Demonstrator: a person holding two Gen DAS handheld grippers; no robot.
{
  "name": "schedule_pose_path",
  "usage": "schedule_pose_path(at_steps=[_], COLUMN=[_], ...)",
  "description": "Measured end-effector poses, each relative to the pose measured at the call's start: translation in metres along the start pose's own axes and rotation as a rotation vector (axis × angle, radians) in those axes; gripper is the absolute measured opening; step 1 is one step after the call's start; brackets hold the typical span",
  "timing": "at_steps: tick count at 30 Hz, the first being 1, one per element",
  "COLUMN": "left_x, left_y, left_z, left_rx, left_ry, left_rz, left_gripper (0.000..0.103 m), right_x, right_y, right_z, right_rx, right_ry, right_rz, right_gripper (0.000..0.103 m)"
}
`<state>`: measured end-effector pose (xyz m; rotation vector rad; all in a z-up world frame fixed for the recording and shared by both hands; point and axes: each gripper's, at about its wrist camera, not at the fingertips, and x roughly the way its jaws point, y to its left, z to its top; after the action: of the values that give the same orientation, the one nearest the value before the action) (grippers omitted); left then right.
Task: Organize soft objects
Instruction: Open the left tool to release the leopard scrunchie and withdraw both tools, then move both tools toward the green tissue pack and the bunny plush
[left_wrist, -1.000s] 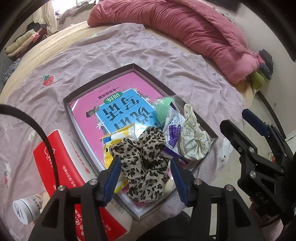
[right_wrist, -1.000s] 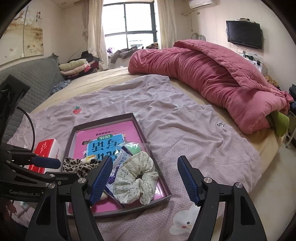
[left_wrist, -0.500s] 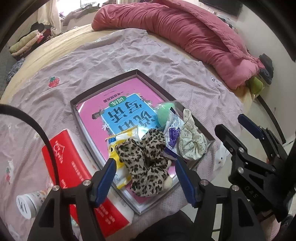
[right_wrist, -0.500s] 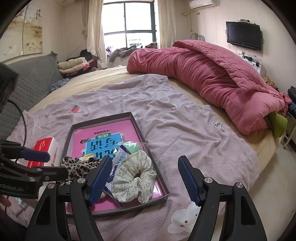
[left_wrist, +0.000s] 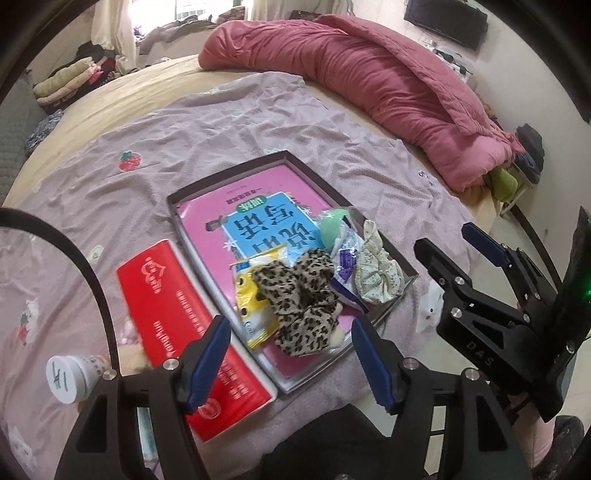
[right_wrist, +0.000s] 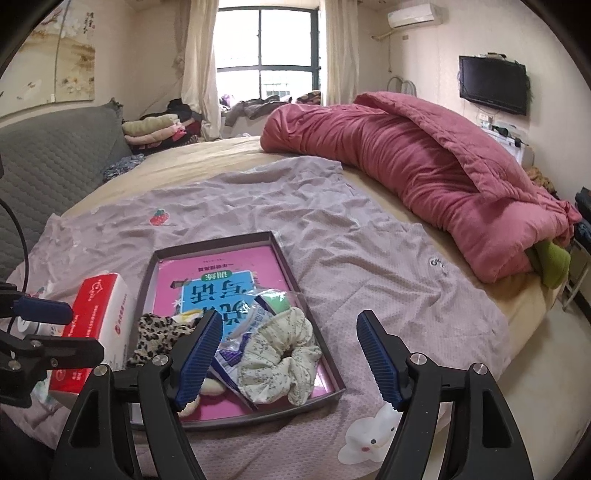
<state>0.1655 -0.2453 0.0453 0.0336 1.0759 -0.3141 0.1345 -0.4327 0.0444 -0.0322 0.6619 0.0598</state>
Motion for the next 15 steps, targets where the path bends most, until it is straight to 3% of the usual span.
schedule_pose_path(at_steps=[15], left_x=[-0.048], left_y=[0.039], left_z=[-0.024], left_rx=[-0.075], left_ry=[-0.067], left_rz=[0.036], left_gripper=[0.068], right_x=[-0.037], right_y=[0.045], right_z=[0.022], right_rx=[-0.094], right_ry=[-0.078], right_rz=[0.04], right_gripper=[0.076])
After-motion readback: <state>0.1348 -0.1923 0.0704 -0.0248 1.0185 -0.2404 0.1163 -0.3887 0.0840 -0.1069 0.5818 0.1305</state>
